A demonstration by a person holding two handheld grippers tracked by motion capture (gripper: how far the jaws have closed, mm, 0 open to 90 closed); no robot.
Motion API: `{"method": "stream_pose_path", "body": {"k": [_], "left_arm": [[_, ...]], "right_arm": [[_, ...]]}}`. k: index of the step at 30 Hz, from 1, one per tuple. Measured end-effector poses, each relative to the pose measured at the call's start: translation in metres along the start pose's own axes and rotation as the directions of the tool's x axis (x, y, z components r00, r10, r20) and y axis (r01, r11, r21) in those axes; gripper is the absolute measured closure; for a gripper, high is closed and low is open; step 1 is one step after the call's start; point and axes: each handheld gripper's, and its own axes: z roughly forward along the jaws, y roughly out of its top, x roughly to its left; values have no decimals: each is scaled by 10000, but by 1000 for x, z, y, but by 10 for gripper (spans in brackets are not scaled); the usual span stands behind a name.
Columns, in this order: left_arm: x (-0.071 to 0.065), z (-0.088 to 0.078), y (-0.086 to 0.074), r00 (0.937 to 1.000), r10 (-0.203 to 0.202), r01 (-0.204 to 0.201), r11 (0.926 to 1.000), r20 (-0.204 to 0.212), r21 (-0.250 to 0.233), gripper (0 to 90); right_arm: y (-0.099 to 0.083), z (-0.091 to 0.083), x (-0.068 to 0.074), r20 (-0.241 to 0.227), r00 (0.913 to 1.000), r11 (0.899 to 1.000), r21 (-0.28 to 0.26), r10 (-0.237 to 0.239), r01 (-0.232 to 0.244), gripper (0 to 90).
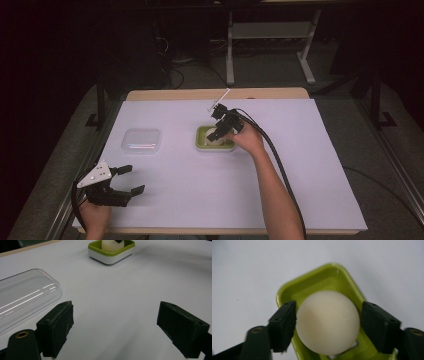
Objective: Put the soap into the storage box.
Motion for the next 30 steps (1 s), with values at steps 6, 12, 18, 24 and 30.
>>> {"method": "stream_pose_path", "body": {"k": [6,12,18,24,30], "left_arm": [[0,0,0,10000,50,-50,10000,23,40,133],[-1,1,0,10000,13,-13,10000,18,59,133],[-1,1,0,10000,-5,5,10000,15,65,133],[-2,1,0,10000,-33,33,10000,18,62,133],[-2,2,0,10000,7,-7,10000,40,66,133]], "right_arm": [[-1,-12,2,-199,9998,10000,-41,21,-21,295],[-11,-17,1,-280,9995,9998,-121,155,-158,269],[-20,-29,1,-369,9989,9987,-402,305,-319,263],[-27,-40,4,-470,9983,9987,-376,330,-347,259],[-35,-47,8,-547,9980,9974,-632,318,-353,259]]}}
